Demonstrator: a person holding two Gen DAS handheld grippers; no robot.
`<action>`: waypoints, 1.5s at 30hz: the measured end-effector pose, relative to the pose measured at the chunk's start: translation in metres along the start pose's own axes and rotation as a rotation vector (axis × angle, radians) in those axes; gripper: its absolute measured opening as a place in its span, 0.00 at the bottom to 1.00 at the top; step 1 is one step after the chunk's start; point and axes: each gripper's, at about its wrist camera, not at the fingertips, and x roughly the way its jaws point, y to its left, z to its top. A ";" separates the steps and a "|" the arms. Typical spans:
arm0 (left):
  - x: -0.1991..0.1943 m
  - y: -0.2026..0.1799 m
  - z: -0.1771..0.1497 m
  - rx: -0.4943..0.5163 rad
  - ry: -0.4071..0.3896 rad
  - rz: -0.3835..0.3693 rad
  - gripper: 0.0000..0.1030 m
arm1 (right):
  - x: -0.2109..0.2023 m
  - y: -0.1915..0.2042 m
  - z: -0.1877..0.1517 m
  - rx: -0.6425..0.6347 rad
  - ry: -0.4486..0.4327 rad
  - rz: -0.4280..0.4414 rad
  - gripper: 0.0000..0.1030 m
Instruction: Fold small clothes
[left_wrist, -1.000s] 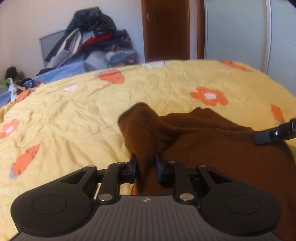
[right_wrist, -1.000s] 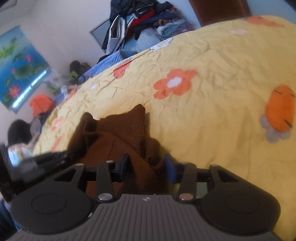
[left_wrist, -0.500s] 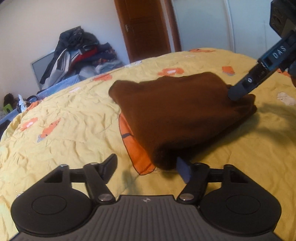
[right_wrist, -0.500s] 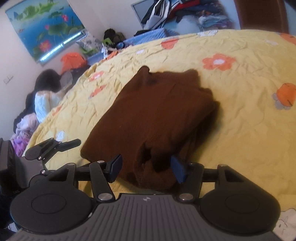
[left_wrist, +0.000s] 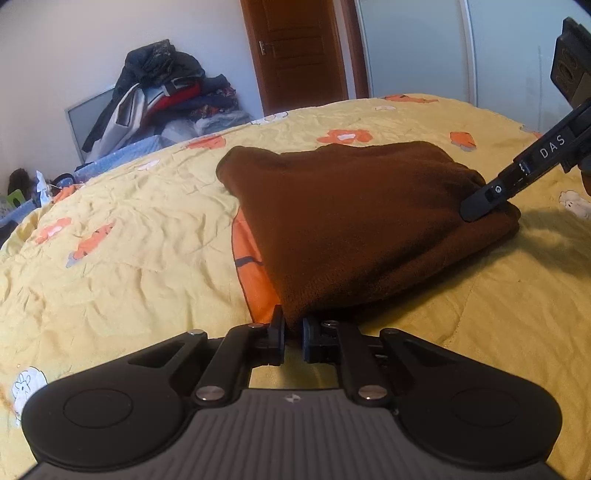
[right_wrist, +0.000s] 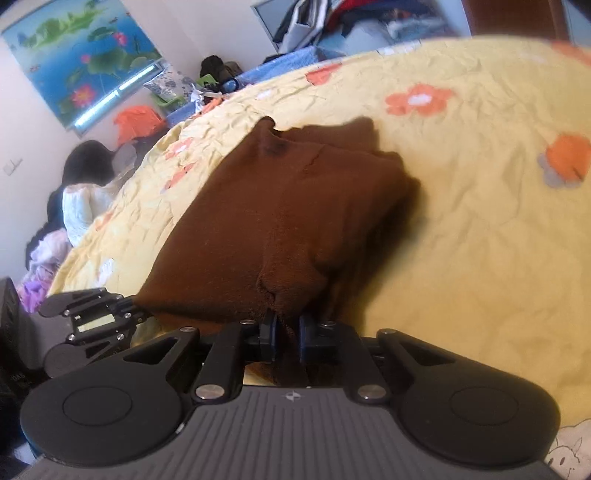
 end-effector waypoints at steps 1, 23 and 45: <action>-0.003 0.002 0.002 -0.006 0.009 -0.017 0.09 | -0.002 0.002 0.000 0.007 -0.006 0.002 0.22; 0.035 0.069 0.009 -0.641 0.197 -0.412 0.20 | -0.003 -0.044 -0.004 0.167 0.034 0.077 0.23; 0.004 0.075 0.032 -0.508 0.185 -0.276 0.23 | -0.010 -0.029 -0.007 0.246 0.007 0.074 0.63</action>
